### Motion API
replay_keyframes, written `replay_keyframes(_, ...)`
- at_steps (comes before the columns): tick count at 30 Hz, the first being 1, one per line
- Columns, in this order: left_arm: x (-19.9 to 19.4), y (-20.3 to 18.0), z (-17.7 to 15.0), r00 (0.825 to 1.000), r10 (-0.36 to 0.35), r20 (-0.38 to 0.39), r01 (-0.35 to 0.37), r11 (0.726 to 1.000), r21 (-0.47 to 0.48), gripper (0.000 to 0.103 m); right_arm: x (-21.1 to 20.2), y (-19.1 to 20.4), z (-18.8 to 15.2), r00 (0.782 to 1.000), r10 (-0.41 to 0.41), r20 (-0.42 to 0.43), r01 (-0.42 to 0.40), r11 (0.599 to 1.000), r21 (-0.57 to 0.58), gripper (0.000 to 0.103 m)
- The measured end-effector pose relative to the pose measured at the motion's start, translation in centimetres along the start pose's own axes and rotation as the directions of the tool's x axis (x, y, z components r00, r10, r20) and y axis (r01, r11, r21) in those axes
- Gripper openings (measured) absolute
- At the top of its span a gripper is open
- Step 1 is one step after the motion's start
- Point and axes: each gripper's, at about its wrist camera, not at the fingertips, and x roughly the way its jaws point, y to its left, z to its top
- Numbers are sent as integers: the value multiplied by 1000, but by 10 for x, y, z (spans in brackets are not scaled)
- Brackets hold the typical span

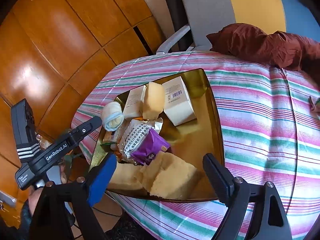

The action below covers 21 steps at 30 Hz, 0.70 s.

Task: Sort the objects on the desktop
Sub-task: 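Carry the white sock and brown sponge to the gold tray and release them, then move both grippers back over the remaining items on the bed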

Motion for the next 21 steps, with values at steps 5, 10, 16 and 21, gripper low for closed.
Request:
replay_keyframes(5, -6, -5, -1, 1000, 6, 12, -6, 1000, 14, 64, -4, 2, -4, 1000, -18, 11, 18, 1000, -15, 89)
replay_keyframes(10, -17, -31, 1, 999, -3, 40, -1, 996, 87, 65, -8, 3, -4, 999, -40, 25, 41, 999, -30, 89)
replay_keyframes(16, -22, -60, -4, 999, -25, 39, 18, 987, 160, 65, -12, -4, -7, 998, -56, 33, 56, 998, -22, 89)
replay_keyframes(21, -24, -78, -12, 999, -37, 31, 30, 978, 207, 64, -19, -10, -10, 996, -77, 47, 78, 997, -18, 89)
